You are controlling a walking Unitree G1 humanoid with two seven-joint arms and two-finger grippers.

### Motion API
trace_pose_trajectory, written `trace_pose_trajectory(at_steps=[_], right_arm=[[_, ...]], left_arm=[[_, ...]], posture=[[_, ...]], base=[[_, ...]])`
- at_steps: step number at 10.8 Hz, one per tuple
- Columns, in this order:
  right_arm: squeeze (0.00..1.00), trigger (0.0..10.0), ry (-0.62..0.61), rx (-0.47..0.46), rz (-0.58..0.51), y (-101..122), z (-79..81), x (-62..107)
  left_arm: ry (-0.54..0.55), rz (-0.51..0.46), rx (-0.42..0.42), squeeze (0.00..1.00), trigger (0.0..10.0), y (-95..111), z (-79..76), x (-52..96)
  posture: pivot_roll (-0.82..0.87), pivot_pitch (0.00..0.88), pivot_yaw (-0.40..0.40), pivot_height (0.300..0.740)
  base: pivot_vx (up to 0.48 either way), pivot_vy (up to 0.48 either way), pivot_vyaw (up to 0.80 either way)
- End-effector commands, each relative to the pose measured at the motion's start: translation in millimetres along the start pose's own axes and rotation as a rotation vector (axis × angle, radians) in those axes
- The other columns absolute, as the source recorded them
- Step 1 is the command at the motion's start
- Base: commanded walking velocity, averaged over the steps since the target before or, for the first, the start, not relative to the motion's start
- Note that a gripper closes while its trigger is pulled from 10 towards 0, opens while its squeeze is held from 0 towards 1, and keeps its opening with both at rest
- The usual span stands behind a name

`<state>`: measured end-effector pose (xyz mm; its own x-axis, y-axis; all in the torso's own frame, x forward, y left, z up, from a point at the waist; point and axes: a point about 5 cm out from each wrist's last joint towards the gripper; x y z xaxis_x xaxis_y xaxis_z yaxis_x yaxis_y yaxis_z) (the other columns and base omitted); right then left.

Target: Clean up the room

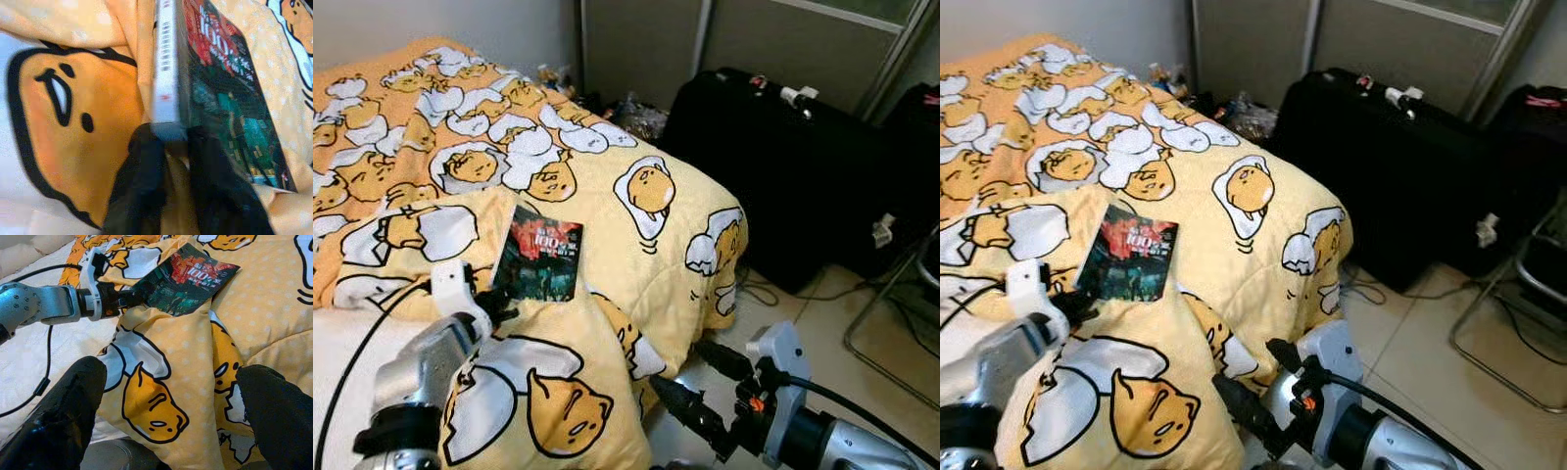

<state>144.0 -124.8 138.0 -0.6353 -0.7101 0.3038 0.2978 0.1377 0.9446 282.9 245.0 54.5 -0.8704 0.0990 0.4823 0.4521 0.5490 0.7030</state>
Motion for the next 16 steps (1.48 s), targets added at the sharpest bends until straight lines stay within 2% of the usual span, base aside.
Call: trace_pose_trajectory(at_steps=[1,2,3,4,6,7,8,10,11,12,13,15,16], right_arm=[[0.0,10.0,-0.013,0.005,0.005,-1,-2.6,0.3],[0.0,10.0,-0.015,0.004,0.005,-1,-3.1,0.0],[0.0,10.0,-0.015,0.002,0.005,-1,-3.2,-0.6],[0.0,10.0,-0.013,0.001,0.005,-2,-2.9,-1.8],[0.0,10.0,-0.009,0.0,0.006,-2,-2.8,-2.6],[0.0,10.0,-0.007,0.001,0.006,-1,-3.4,-2.9],[0.0,10.0,0.017,0.0,0.01,-1,-3.3,-3.5],[0.0,10.0,0.059,0.009,0.026,-1,-4.0,-3.9],[0.0,10.0,0.056,0.017,0.022,0,-6.9,-5.7],[0.0,10.0,0.061,0.018,0.02,1,-7.2,-6.4],[0.0,10.0,0.071,0.016,0.022,1,-5.7,-6.6],[0.0,10.0,0.076,0.016,0.025,1,-5.4,-6.3],[0.0,10.0,0.076,0.015,0.027,1,-5.2,-5.2]], left_arm=[[-0.011,-0.035,-0.028,1.0,10.0,8,3.1,4.1],[-0.044,-0.09,-0.164,1.0,10.0,20,-0.2,5.3],[-0.056,-0.079,-0.318,1.0,10.0,24,-2.1,4.0],[-0.045,-0.065,-0.381,1.0,10.0,27,-0.7,-0.4],[-0.011,-0.104,-0.375,1.0,10.0,39,3.5,-7.9],[-0.015,-0.136,-0.378,1.0,10.0,49,1.6,-13.2],[-0.048,-0.13,-0.399,1.0,10.0,53,-4.4,-20.4],[-0.025,-0.123,-0.401,1.0,10.0,60,-10.8,-31.1],[-0.014,-0.109,-0.4,1.0,10.0,58,-16.4,-36.8],[0.036,-0.095,-0.442,1.0,10.0,54,-15.3,-39.4],[0.107,-0.1,-0.452,1.0,10.0,49,-10.7,-40.3],[0.172,-0.103,-0.431,1.0,10.0,43,-3.9,-39.9],[0.185,-0.096,-0.395,0.51,10.0,39,-0.7,-39.5]], posture=[[-0.33,0.058,0.024,0.74],[-0.32,0.059,0.025,0.74],[-0.32,0.058,0.025,0.74],[-0.32,0.059,0.024,0.74],[-0.32,0.063,0.017,0.74],[-0.32,0.066,0.011,0.74],[-0.32,0.069,0.007,0.74],[-0.32,0.065,-0.004,0.74],[-0.32,0.065,-0.008,0.74],[-0.32,0.062,-0.015,0.74],[-0.32,0.064,-0.019,0.74],[-0.33,0.067,-0.022,0.74],[-0.34,0.068,-0.021,0.74]], base=[[0.0,0.0,0.0],[0.0,0.0,0.0],[0.0,0.0,0.0],[0.0,0.0,0.0],[0.0,0.0,0.0],[0.0,0.0,0.0],[0.0,0.0,0.0],[0.0,0.0,0.0],[0.0,0.0,0.0],[0.0,0.0,0.0],[0.0,0.0,0.0],[0.0,0.0,0.0],[0.0,0.0,0.0]])
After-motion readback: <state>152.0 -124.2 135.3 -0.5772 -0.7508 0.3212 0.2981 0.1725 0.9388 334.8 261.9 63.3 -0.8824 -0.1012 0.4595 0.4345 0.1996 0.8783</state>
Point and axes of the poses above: a point about 5 cm out from each wrist's last joint towards the gripper, its own x axis pointing back from the gripper into the wrist, its own y axis along the axis of the wrist's last joint, z = x × y, and after that the axes turned 14 degrees about x, right-handed
